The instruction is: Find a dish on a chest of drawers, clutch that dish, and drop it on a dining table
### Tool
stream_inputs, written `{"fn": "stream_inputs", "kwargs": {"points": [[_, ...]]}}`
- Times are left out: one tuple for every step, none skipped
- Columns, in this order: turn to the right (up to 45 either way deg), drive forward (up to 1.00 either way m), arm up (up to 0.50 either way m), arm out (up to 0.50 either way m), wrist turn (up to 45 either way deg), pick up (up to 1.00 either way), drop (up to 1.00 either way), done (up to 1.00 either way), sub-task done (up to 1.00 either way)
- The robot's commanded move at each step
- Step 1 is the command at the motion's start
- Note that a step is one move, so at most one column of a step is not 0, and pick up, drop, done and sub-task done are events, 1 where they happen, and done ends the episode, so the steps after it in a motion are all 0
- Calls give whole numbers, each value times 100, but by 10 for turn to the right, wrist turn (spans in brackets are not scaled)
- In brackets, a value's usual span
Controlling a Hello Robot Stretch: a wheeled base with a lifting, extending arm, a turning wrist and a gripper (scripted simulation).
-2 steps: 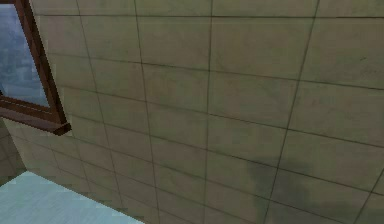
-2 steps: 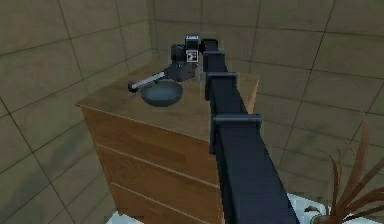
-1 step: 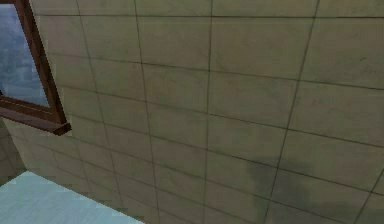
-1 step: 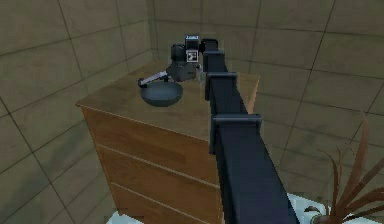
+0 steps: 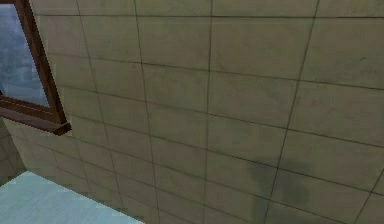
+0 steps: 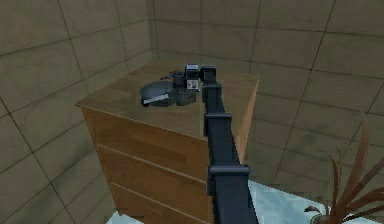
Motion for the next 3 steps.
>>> {"fn": "stream_inputs", "kwargs": {"points": [[0, 0, 0, 0, 0, 100, 0, 0, 0], [0, 0, 8, 0, 0, 0, 0, 0, 0], [0, 0, 0, 0, -450, 0, 0, 0, 0]]}}
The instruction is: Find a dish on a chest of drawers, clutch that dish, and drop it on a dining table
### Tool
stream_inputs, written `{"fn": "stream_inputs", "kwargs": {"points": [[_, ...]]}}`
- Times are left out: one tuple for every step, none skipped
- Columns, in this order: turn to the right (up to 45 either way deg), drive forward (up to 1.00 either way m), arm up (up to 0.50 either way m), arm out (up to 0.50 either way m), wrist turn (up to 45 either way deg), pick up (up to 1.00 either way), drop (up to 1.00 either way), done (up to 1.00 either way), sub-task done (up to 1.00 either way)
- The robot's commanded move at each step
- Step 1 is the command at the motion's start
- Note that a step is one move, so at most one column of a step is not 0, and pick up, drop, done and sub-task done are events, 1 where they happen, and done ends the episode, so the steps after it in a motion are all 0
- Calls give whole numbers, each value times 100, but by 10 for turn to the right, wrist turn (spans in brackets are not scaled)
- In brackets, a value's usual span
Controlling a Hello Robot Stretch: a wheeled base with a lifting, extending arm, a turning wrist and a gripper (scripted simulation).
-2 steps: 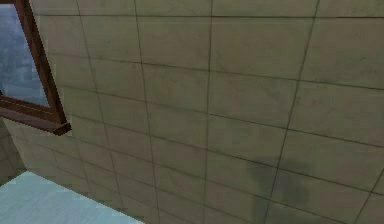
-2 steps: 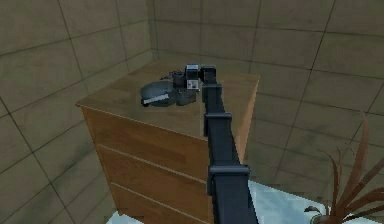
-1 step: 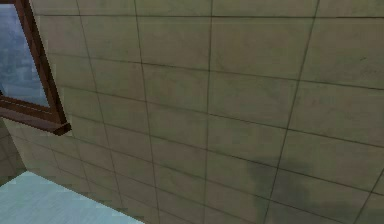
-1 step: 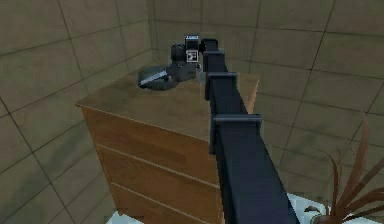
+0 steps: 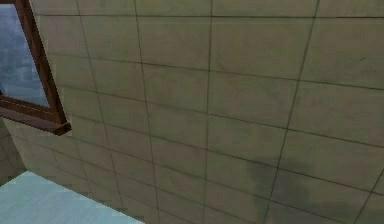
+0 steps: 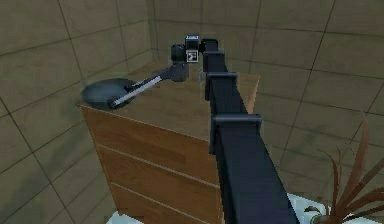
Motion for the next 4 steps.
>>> {"fn": "stream_inputs", "kwargs": {"points": [[0, 0, 0, 0, -450, 0, 0, 0, 0], [0, 0, 0, 0, -60, 0, 0, 0, 0], [0, 0, 0, -44, 0, 0, 0, 0, 0], [-450, 0, 0, 0, 0, 0, 0, 0, 0]]}}
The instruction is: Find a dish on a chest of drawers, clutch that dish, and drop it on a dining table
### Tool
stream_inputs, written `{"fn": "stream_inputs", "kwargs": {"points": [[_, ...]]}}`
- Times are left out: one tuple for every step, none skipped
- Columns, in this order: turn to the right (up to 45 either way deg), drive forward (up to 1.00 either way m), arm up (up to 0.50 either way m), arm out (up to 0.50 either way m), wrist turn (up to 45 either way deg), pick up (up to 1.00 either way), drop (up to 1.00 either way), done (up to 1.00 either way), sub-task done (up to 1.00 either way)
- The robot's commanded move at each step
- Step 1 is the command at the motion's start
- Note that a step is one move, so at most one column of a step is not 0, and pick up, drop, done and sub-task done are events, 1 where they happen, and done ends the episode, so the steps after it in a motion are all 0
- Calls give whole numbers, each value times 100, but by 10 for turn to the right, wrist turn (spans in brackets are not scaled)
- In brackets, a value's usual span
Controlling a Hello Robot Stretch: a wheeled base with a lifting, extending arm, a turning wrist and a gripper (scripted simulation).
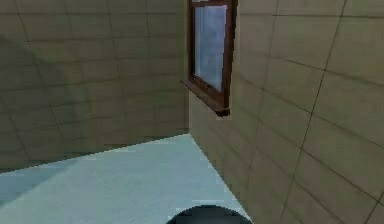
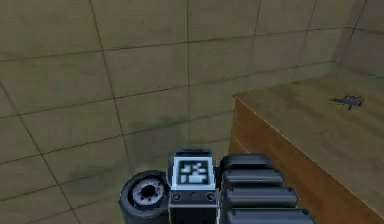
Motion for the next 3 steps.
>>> {"fn": "stream_inputs", "kwargs": {"points": [[-450, 0, 0, 0, 0, 0, 0, 0, 0], [-420, 0, 0, 0, 0, 0, 0, 0, 0], [0, 100, 0, 0, 0, 0, 0, 0, 0]]}}
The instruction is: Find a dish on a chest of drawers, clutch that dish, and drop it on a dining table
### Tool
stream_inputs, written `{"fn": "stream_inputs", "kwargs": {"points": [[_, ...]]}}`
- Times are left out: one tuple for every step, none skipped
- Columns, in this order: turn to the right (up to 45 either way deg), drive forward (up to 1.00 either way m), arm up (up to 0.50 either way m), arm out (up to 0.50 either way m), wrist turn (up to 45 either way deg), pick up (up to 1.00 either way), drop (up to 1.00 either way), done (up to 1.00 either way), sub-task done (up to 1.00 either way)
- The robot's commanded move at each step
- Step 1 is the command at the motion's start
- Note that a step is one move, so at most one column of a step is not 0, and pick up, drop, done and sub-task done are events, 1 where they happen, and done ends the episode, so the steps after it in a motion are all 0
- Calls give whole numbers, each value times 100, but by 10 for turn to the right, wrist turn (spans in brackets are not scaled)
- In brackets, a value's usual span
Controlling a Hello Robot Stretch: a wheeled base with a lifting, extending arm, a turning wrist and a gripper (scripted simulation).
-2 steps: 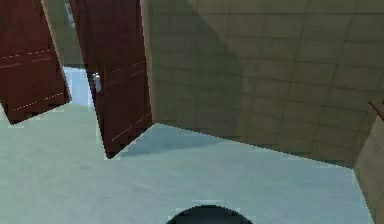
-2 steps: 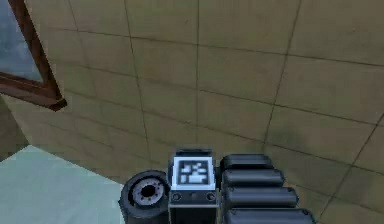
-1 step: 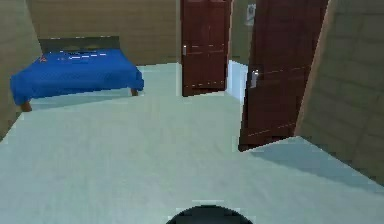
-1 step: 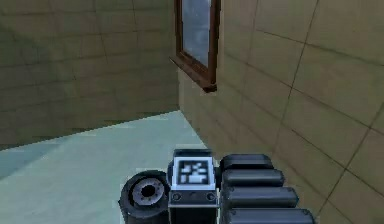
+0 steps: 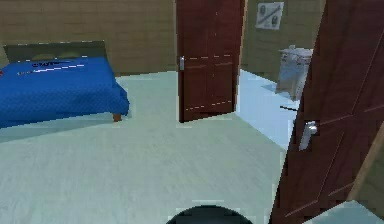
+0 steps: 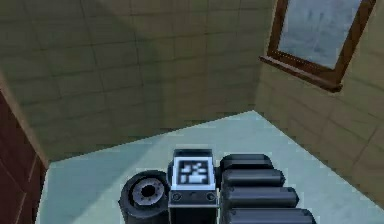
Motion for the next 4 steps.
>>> {"fn": "stream_inputs", "kwargs": {"points": [[-30, 0, 0, 0, 0, 0, 0, 0, 0], [0, 100, 0, 0, 0, 0, 0, 0, 0], [210, 0, 0, 0, 0, 0, 0, 0, 0], [0, 50, 0, 0, 0, 0, 0, 0, 0]]}}
